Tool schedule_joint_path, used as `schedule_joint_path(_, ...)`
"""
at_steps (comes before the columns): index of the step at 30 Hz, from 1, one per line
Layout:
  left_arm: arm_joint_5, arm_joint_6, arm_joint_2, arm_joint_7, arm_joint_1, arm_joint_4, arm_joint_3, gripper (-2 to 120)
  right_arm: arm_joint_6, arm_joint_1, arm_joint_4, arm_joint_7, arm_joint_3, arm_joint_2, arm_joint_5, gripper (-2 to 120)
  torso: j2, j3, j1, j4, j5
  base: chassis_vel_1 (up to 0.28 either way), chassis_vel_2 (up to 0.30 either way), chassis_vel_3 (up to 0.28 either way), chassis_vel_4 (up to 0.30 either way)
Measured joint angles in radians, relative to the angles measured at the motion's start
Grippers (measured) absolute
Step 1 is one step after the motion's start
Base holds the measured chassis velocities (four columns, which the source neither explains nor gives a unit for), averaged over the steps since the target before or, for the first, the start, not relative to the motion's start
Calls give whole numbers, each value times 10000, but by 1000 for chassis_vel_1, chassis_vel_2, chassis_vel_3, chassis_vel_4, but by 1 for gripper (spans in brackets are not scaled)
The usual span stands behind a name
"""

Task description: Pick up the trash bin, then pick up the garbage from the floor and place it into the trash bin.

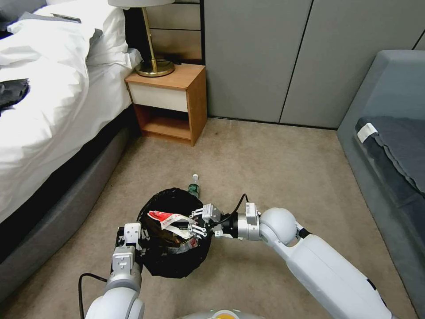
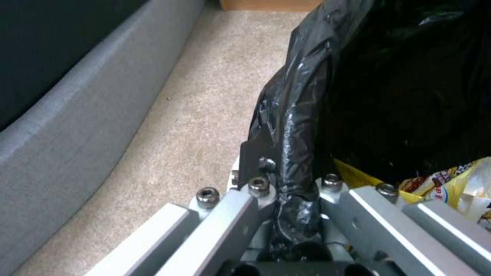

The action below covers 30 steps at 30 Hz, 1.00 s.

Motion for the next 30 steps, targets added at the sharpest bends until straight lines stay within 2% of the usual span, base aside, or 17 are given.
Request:
schedule_joint_path(1, 0, 0, 0, 0, 0, 0, 0, 0, 0, 0, 0, 0, 0, 0, 0, 28, 0, 0, 0, 0, 0, 0, 0, 0, 0)
schedule_joint_path(4, -1, 0, -6, -2, -17, 4, 1, 0, -23, -36, 19, 105, 10, -20, 13, 43, 0, 0, 0, 0, 0, 0, 0, 0, 0)
schedule_joint_path(5, -1, 0, -6, -2, -17, 4, 1, 0, -23, -36, 19, 105, 10, -20, 13, 43, 0, 0, 0, 0, 0, 0, 0, 0, 0)
schedule_joint_path(8, 0, 0, -14, -2, -23, 13, 5, 0, -35, -77, 50, 178, 28, -28, 26, 55, 0, 0, 0, 0, 0, 0, 0, 0, 0)
schedule_joint_path(10, 2, 0, -15, -2, -22, 16, 7, 0, -39, -90, 63, 197, 35, -27, 27, 59, 0, 0, 0, 0, 0, 0, 0, 0, 0)
schedule_joint_path(11, 4, 1, -16, -2, -22, 19, 14, 0, -48, -123, 98, 221, 57, -32, 27, 65, 0, 0, 1, 1, 0, 0, 0, 0, 0)
schedule_joint_path(13, 5, 4, -15, -2, -30, 21, 18, 0, -51, -139, 112, 225, 70, -42, 26, 69, 0, 0, 0, 1, 1, 0, 0, 0, 0)
schedule_joint_path(14, 5, 20, -15, -3, -64, 24, 19, 0, -58, -175, 141, 237, 101, -92, 23, 79, 0, 0, 0, 0, 0, 0, 0, 0, 0)
schedule_joint_path(18, 5, 39, -9, -2, -93, 24, 19, 0, -61, -216, 181, 261, 132, -140, 23, 87, 0, 0, 1, 0, 0, 0, 0, 0, 0)
schedule_joint_path(20, 6, 58, -6, -3, -113, 26, 19, 0, -62, -250, 264, 267, 162, -223, 33, 96, 0, 0, 0, 0, 1, 0, 0, 0, 0)
schedule_joint_path(26, 5, 66, -6, -3, -113, 27, 12, 0, -79, -285, 424, 280, 222, -412, 145, 100, 0, 0, 0, 1, 0, 0, 0, 0, 0)
schedule_joint_path(30, -30, 67, 42, 5, -98, 27, -67, 0, 239, -557, 1033, 941, 644, -630, 399, 100, 0, 0, 0, 0, 1, 0, 0, 0, 0)
